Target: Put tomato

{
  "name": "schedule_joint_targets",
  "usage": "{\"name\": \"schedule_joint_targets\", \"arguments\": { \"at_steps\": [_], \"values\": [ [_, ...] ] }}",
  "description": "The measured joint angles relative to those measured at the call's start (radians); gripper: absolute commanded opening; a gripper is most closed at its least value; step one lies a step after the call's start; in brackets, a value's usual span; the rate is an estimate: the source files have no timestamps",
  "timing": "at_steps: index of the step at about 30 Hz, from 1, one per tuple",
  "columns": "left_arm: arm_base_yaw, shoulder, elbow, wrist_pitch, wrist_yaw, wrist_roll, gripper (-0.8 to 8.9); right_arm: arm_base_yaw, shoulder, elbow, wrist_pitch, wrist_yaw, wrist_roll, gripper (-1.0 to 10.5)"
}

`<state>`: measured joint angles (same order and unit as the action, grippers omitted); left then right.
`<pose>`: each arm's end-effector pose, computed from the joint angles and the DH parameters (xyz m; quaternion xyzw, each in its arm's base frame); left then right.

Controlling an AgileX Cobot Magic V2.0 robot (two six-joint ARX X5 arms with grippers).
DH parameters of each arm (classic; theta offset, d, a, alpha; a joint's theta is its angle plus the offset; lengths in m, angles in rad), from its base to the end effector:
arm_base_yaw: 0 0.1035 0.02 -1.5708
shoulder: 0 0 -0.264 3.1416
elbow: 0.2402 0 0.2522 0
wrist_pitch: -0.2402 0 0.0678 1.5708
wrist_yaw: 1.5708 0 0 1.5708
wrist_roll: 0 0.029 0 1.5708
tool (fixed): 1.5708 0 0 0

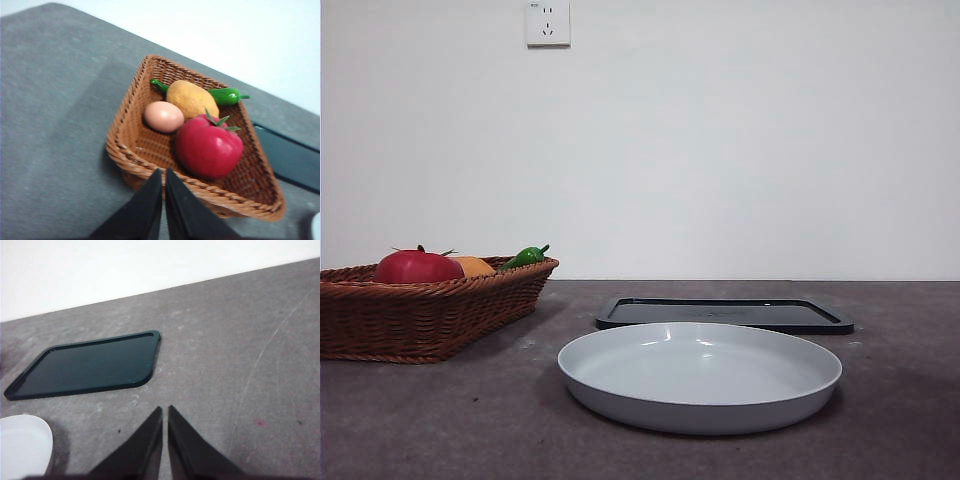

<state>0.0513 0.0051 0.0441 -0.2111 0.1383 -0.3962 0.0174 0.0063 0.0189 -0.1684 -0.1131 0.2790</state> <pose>0.0936 0.0008 0.1578 -0.2039 0.0924 -0.0256 0.9743 0.0956 0.0049 0.1533 0.1420 0.0860 0.0536 0.9847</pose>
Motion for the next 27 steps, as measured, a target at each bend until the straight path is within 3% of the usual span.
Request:
{"name": "schedule_joint_targets", "arguments": {
  "at_steps": [7,17,27],
  "values": [
    [0.0,0.003,0.043,-0.109,0.046,-0.059,0.11,0.0,0.0,0.093,-0.055,-0.017,0.033,0.1],
    [0.0,0.104,0.235,-0.222,0.104,-0.057,0.11,0.0,0.074,0.3,-0.204,-0.062,0.04,0.1],
    [0.0,0.319,0.499,-0.428,0.227,0.113,0.11,0.0,0.322,0.582,-0.395,-0.248,-0.051,0.1]
  ]
}}
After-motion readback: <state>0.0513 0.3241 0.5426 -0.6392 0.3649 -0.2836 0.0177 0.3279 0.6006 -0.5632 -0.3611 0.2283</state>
